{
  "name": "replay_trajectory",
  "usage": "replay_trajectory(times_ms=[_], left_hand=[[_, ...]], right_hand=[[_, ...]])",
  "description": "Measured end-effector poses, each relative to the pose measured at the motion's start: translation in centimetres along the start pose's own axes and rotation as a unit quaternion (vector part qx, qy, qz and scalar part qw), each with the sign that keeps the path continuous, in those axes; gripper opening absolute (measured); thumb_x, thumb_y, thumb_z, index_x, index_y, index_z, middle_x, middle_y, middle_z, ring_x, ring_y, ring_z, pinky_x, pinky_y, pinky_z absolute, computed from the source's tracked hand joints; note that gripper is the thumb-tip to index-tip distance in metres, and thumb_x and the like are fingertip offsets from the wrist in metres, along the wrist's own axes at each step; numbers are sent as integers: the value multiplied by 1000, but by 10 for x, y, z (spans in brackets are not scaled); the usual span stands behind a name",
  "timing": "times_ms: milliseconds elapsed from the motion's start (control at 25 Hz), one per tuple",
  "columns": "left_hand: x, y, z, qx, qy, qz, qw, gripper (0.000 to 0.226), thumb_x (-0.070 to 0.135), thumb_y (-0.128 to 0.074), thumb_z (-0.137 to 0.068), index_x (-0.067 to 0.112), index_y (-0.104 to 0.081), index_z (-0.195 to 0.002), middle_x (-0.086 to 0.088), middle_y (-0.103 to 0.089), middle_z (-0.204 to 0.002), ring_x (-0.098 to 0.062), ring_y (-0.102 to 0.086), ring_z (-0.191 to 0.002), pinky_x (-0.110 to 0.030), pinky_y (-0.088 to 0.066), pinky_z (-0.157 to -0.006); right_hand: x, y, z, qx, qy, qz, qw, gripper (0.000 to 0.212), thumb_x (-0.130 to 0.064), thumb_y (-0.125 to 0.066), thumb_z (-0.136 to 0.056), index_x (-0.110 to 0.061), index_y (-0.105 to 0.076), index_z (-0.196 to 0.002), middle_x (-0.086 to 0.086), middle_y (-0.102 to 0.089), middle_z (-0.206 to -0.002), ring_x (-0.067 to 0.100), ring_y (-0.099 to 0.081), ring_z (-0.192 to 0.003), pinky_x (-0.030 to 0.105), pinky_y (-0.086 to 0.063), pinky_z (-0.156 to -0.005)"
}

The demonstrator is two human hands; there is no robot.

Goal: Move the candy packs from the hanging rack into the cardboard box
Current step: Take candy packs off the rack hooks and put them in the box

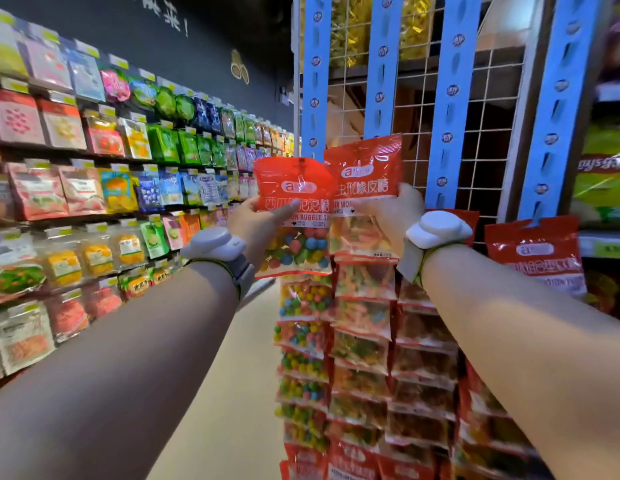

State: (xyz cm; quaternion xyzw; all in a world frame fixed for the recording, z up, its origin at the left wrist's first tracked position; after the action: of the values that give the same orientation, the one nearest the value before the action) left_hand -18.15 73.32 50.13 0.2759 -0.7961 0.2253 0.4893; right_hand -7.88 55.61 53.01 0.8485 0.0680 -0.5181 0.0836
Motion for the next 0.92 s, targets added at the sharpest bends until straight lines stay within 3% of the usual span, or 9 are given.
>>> replay_trajectory(times_ms=[160, 320, 440, 520, 560, 640, 680, 800, 920], left_hand=[[-2, -9, -48, 9, -23, 14, 1000, 30, 43, -77, -76, 23, -63, -92, 7, -70, -85, -13, -68, -79, -31, -56, -72], [-10, -16, -91, -13, -24, 30, 999, 34, 45, -77, -76, 20, -66, -96, 2, -73, -88, -17, -71, -81, -34, -57, -72], [-9, -19, -120, -50, -12, 42, 998, 38, 46, -77, -75, 18, -66, -98, -2, -75, -91, -21, -72, -79, -35, -58, -70], [-10, -22, -125, -64, -10, 58, 996, 31, 43, -77, -77, 19, -65, -92, -4, -74, -91, -21, -71, -76, -35, -58, -69], [-10, -23, -130, -68, -6, 68, 995, 30, 43, -78, -76, 20, -64, -92, -4, -74, -91, -22, -71, -77, -36, -58, -71], [-13, -22, -139, -80, 11, 75, 994, 37, 46, -80, -73, 20, -65, -95, -5, -75, -95, -24, -73, -85, -42, -59, -81], [-15, -21, -142, -89, 18, 77, 993, 41, 48, -80, -71, 20, -65, -97, -5, -76, -97, -26, -73, -88, -45, -58, -85], [-18, -19, -144, -108, 25, 88, 990, 42, 44, -80, -73, 17, -67, -101, -5, -76, -96, -26, -74, -87, -48, -58, -86], [-17, -17, -141, -117, 25, 80, 990, 39, 43, -78, -76, 16, -67, -102, -4, -76, -94, -23, -74, -85, -46, -58, -85]], right_hand=[[-13, -1, -41, 22, 32, -27, 999, 45, -7, -78, -73, -4, -52, -110, -1, -65, -93, 13, -66, -81, 19, -57, -63], [-29, -6, -70, 70, 83, 2, 994, 68, -8, -79, -72, -8, -39, -128, 7, -61, -119, 22, -62, -106, 41, -54, -91], [-41, -15, -83, 65, 104, -41, 992, 77, 2, -69, -80, -19, -27, -140, 8, -60, -122, 25, -65, -104, 46, -57, -82], [-48, -14, -87, 65, 132, -5, 989, 79, 0, -68, -82, -25, -26, -143, -2, -62, -117, 18, -66, -101, 47, -55, -88], [-52, -12, -89, 72, 141, 22, 987, 79, -1, -68, -82, -25, -26, -145, -8, -60, -110, 7, -65, -95, 37, -56, -87], [-56, -12, -91, 74, 131, 43, 988, 75, 1, -64, -86, -21, -25, -146, -12, -53, -98, -6, -62, -80, 9, -54, -62], [-56, -12, -89, 76, 125, 52, 988, 74, 1, -63, -86, -20, -26, -146, -12, -51, -97, -4, -61, -80, 5, -50, -54], [-55, -13, -88, 80, 112, 84, 987, 69, -3, -68, -83, -22, -35, -141, -10, -55, -104, 8, -58, -94, 24, -56, -72], [-50, -13, -85, 80, 97, 86, 988, 61, -2, -68, -83, -20, -41, -135, -8, -58, -104, 14, -61, -99, 25, -54, -70]])
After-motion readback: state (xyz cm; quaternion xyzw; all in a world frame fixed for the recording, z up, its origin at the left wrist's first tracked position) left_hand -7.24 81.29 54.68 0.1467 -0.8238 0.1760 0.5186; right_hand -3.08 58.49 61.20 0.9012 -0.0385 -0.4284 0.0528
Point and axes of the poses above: each hand's wrist, its own z-axis away from the middle knuckle, its own y-axis out of the back of the hand, x = y × z, the point moved 2 cm from there along -z, towards the middle knuckle
